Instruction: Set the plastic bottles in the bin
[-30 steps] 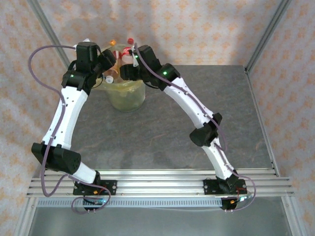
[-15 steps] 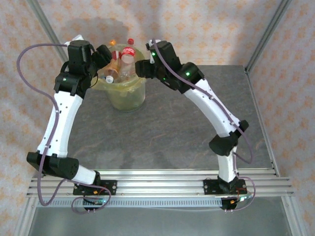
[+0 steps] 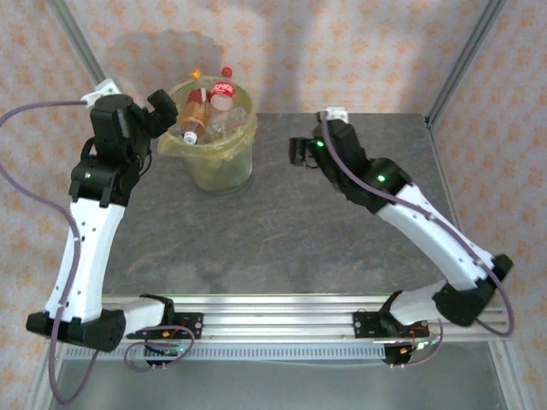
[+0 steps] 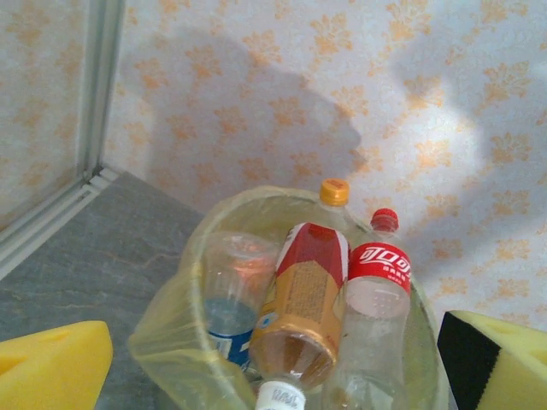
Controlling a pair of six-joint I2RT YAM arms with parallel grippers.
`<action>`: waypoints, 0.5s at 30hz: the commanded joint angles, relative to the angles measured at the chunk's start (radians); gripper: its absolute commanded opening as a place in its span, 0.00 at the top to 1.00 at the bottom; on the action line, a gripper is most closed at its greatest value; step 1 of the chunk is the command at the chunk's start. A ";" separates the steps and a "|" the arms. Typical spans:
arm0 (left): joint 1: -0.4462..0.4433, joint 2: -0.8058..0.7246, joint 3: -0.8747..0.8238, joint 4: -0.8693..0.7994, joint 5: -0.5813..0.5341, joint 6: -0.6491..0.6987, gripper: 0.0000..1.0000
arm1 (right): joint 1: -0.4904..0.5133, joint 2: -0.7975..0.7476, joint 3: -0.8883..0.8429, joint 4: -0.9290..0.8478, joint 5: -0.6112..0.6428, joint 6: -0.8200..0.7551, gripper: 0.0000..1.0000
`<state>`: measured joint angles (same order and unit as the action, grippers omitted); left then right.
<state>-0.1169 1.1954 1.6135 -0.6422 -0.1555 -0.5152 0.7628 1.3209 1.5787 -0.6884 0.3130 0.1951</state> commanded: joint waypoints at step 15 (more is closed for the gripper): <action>-0.088 0.522 0.644 -0.365 0.191 0.220 0.08 | -0.127 -0.273 -0.288 -0.058 0.156 0.148 0.01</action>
<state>-0.1818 1.6272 2.1410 -0.8333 0.0051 -0.3855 0.6449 1.0679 1.3098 -0.7158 0.4252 0.3042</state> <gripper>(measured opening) 0.929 0.991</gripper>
